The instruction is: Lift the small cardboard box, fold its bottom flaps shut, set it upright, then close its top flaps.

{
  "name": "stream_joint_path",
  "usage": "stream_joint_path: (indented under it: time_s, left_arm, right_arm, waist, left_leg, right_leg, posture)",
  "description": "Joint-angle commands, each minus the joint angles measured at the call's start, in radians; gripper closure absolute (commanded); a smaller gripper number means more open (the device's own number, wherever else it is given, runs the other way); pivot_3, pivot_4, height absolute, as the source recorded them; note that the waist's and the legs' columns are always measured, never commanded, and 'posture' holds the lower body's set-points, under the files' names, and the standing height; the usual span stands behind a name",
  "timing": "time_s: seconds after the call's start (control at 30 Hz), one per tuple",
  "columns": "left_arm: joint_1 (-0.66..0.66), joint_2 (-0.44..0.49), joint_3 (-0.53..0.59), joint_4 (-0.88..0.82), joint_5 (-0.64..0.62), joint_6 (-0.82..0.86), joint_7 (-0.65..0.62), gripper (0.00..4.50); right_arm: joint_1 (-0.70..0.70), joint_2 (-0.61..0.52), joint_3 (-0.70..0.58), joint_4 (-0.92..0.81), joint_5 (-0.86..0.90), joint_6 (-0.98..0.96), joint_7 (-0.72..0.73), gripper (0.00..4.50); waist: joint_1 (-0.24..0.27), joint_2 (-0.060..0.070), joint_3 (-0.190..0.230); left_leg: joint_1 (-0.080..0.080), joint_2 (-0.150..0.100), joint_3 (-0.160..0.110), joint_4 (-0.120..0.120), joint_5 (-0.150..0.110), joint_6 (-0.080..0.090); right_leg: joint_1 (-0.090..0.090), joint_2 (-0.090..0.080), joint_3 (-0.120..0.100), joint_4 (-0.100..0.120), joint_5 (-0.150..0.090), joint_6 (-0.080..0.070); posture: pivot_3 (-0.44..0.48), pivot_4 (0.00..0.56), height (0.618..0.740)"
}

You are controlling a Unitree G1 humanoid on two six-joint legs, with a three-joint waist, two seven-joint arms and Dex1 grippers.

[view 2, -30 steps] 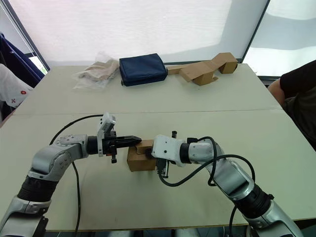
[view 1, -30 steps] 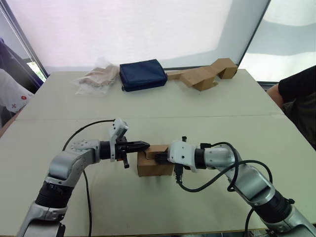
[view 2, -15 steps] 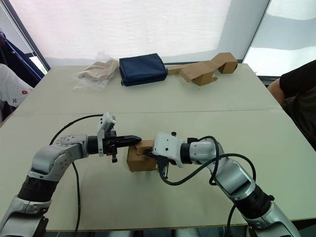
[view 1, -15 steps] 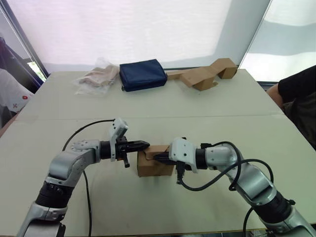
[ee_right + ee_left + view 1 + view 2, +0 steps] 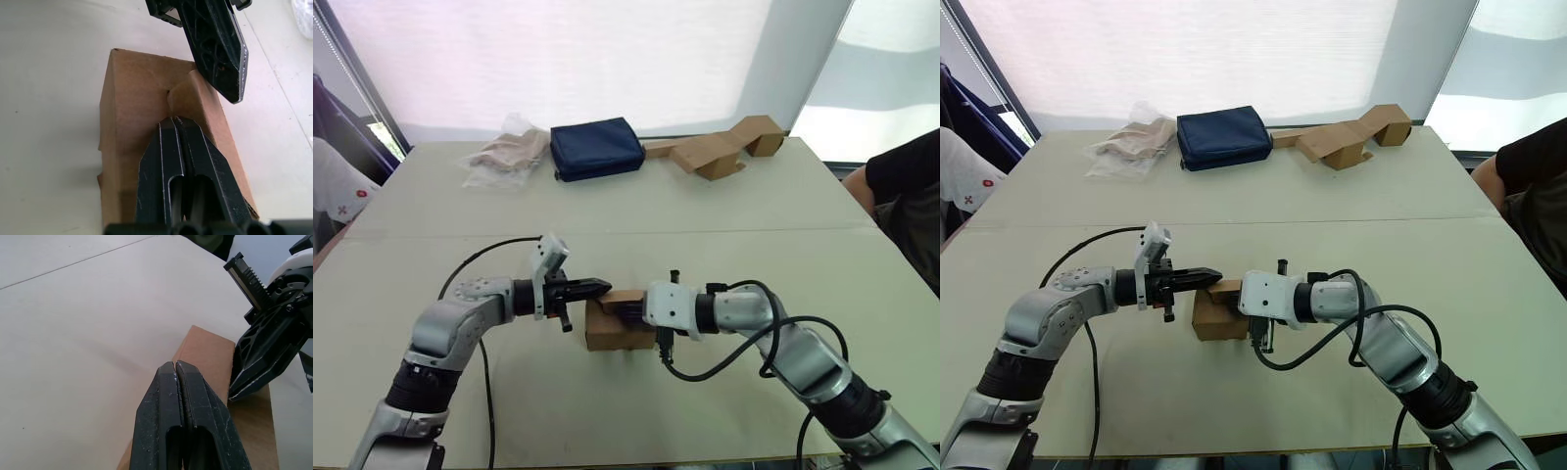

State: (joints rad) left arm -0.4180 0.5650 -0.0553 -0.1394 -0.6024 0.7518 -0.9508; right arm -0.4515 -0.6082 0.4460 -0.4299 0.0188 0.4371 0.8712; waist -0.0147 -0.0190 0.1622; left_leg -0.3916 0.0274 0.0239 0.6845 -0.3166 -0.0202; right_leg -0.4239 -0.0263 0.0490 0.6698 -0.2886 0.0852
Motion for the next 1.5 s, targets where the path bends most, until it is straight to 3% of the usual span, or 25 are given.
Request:
stream_joint_path:
  time_s: [0.03, 0.4, 0.73, 1.0, 1.5]
  left_arm:
    - [0.004, 0.003, 0.005, -0.037, -0.01, -0.005, -0.008, 4.49]
    - [0.018, 0.062, -0.075, -0.062, 0.094, -0.076, -0.04, 4.49]
    - [0.007, 0.058, -0.05, -0.06, 0.08, -0.075, -0.046, 4.49]
    - [0.006, 0.06, -0.013, -0.136, 0.014, -0.008, -0.02, 4.49]
    - [0.054, 0.066, -0.083, -0.137, 0.116, -0.075, 0.011, 4.49]
  right_arm:
    - [-0.007, 0.001, -0.011, -0.002, -0.013, -0.009, 0.004, 4.5]
    - [0.009, 0.028, -0.075, -0.061, 0.093, 0.082, 0.021, 4.5]
    - [0.017, 0.03, -0.155, -0.077, 0.182, 0.15, -0.001, 4.5]
    - [0.001, 0.028, -0.134, -0.016, 0.139, 0.114, -0.024, 4.5]
    - [0.024, 0.008, -0.078, 0.015, 0.082, 0.085, -0.015, 4.5]
  waist:
    - [0.0, 0.0, 0.0]
    - [0.0, 0.0, 0.0]
    - [0.0, 0.0, 0.0]
    - [-0.001, 0.0, 0.0]
    - [0.0, 0.0, 0.0]
  left_leg:
    - [0.0, 0.0, 0.0, 0.0, 0.0, 0.0]
    - [0.0, 0.0, 0.0, 0.0, 0.0, 0.0]
    - [0.0, 0.0, 0.0, 0.0, 0.0, 0.0]
    - [0.0, 0.0, 0.0, 0.0, 0.0, 0.0]
    - [0.0, 0.0, 0.0, 0.0, 0.0, 0.0]
  right_leg:
    - [0.0, 0.0, 0.0, 0.0, 0.0, 0.0]
    - [0.0, 0.0, 0.0, 0.0, 0.0, 0.0]
    - [0.0, 0.0, 0.0, 0.0, 0.0, 0.0]
    - [0.0, 0.0, 0.0, 0.0, 0.0, 0.0]
    - [0.0, 0.0, 0.0, 0.0, 0.0, 0.0]
  posture:
    - [0.0, 0.15, 0.74]
    - [0.0, 0.15, 0.74]
    - [0.0, 0.15, 0.74]
    - [0.0, 0.15, 0.74]
    - [0.0, 0.15, 0.74]
